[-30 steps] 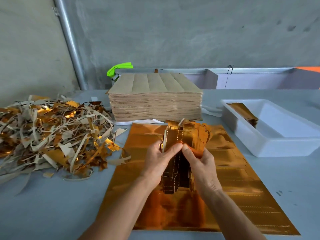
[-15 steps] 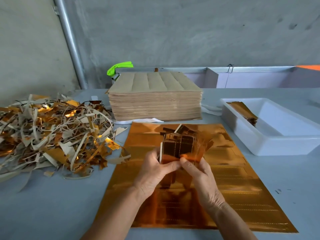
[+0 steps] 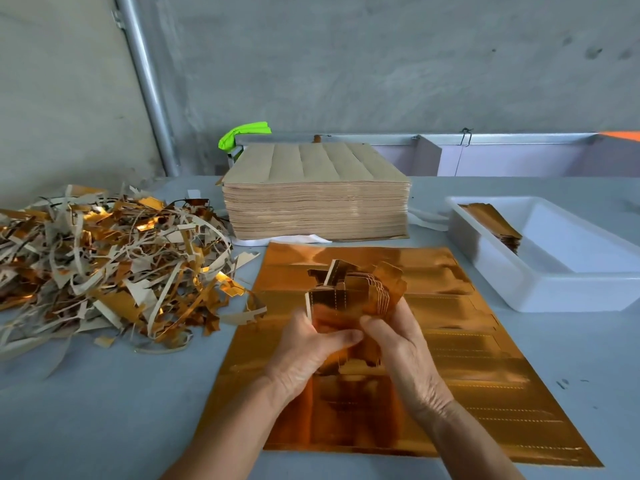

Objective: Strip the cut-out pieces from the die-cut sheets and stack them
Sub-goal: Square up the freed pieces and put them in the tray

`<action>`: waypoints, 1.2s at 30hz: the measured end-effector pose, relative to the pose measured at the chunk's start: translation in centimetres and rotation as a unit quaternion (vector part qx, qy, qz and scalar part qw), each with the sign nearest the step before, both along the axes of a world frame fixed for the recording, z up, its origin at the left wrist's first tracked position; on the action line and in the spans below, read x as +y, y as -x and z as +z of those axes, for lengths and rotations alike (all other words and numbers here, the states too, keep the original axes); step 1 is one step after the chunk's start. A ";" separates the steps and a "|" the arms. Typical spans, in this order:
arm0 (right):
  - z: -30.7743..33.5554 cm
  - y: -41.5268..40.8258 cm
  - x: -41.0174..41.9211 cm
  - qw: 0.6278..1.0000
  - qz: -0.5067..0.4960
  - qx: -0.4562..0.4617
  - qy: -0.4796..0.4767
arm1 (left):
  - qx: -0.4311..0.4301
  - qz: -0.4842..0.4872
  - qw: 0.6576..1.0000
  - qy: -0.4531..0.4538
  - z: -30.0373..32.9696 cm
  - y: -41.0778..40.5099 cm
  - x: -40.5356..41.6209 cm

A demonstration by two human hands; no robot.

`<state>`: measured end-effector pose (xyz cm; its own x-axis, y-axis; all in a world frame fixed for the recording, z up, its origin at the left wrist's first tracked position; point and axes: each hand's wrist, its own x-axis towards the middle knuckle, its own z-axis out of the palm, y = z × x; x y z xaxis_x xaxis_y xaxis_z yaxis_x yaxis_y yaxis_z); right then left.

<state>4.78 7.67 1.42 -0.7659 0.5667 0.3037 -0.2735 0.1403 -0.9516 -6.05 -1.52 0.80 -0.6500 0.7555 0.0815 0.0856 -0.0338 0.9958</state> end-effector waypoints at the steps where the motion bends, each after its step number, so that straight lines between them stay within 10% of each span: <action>1: 0.0 -0.1 0.1 1.000 -0.009 0.005 -0.009 | 0.001 -0.002 1.000 -0.002 0.0 0.0 -0.1; 17: 4.6 -0.3 -0.3 0.964 -0.057 -0.008 -0.259 | 0.049 -0.061 0.996 0.031 0.9 -0.2 -0.6; 25: 6.1 -1.4 0.8 0.875 -0.017 -0.123 -0.469 | 0.124 -0.082 0.985 0.092 0.9 -1.0 -0.2; 31: 5.6 -2.4 3.5 0.986 -0.049 -0.064 -0.148 | 0.198 -0.026 0.975 0.097 3.1 1.4 -0.7; 36: 2.2 -2.6 2.7 0.992 -0.073 -0.102 0.022 | 0.330 -0.011 0.926 0.181 2.8 2.3 -1.3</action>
